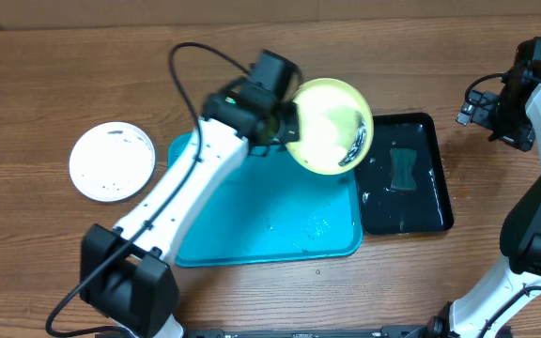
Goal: Clean dirty plates on tray and stack at the side
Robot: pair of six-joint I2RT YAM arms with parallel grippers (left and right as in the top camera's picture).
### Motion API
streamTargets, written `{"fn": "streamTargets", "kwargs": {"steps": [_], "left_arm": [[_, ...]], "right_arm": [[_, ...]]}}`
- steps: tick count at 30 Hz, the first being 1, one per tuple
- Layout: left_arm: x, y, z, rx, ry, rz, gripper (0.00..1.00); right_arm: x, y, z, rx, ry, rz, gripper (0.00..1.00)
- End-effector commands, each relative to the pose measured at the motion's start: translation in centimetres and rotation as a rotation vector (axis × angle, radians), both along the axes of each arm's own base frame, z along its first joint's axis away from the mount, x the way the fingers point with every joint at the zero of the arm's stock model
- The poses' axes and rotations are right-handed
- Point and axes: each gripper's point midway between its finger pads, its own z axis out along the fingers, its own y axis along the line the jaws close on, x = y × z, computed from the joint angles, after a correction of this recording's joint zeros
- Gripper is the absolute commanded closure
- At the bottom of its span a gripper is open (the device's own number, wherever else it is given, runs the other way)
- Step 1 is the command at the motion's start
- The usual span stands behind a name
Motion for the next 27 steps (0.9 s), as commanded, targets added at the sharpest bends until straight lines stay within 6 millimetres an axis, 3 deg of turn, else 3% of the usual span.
{"fn": "streamTargets", "kwargs": {"steps": [1,10,20,27], "left_arm": [[0.3,-2.5,1.5,0.085,-0.136,-0.036,0.96],[-1.9,-7.8,5.7,0.37,-0.509,-0.121,0.96],[-5.4,-10.2,13.0,0.738,-0.875,-0.126,0.96],[-6.8,-11.8,15.9,0.807,-0.976,-0.128,0.96]], "right_arm": [[0.2,-0.3,1.1,-0.008,-0.033,-0.008,0.0],[0.2,-0.3,1.1,-0.008,-0.033,-0.008,0.0],[0.2,-0.3,1.1,-0.008,-0.033,-0.008,0.0],[0.2,-0.3,1.1,-0.008,-0.033,-0.008,0.0]]}}
